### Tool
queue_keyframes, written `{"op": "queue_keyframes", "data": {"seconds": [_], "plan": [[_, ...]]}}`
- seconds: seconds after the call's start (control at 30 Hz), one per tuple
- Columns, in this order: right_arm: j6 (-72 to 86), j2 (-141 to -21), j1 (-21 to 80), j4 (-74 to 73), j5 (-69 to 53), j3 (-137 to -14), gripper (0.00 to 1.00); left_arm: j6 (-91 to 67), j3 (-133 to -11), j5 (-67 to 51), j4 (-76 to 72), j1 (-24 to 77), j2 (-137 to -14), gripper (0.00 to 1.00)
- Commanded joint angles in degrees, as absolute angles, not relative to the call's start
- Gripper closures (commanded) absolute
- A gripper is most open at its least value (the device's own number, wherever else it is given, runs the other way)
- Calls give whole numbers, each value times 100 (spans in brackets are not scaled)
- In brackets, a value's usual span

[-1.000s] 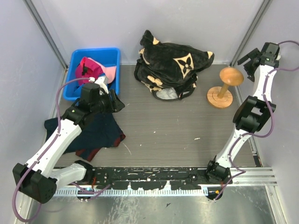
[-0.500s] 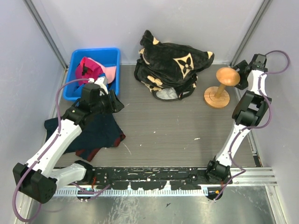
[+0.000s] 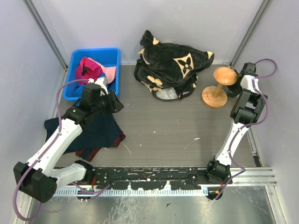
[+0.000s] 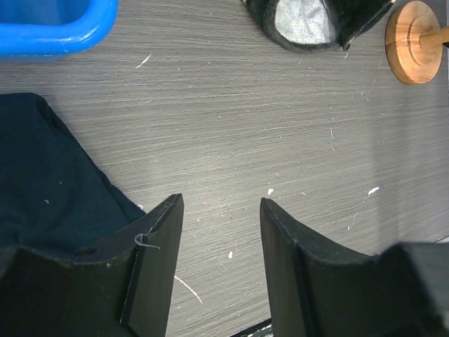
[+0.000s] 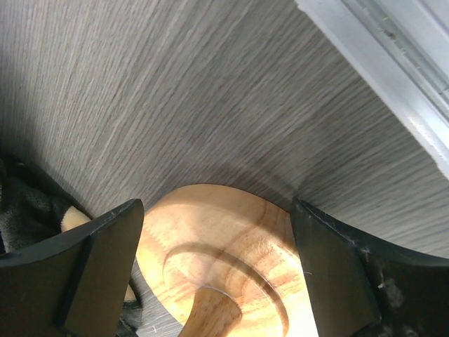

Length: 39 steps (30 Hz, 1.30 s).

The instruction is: Stack the hats

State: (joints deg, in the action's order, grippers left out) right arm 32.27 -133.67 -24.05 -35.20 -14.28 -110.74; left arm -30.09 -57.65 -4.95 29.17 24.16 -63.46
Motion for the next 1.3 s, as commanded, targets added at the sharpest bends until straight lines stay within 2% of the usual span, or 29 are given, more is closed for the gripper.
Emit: {"op": "queue_keyframes", "data": {"seconds": [0.0,0.37,0.93,1.1,1.27], "plan": [[3251,-13371,-2255,-3376,-1420,-10870,9,-2966,-5817,-384,3001,2426,-6359,44],[2768,-13007,-1404,-3624,-1142,-9626,10,-2790,-6055,-216,3121,2426,-6497,44],[2959,-10850,750,-3846,-1006,-6797,10,-2860,-6967,95,3725,2165,-6995,42],[3116,-10384,881,-3828,-1004,-6432,10,-2895,-7307,-8,3968,1753,-7091,41],[3184,-9993,710,-3767,-699,-6714,8,-2965,-7517,30,4213,1348,-7140,38]]}}
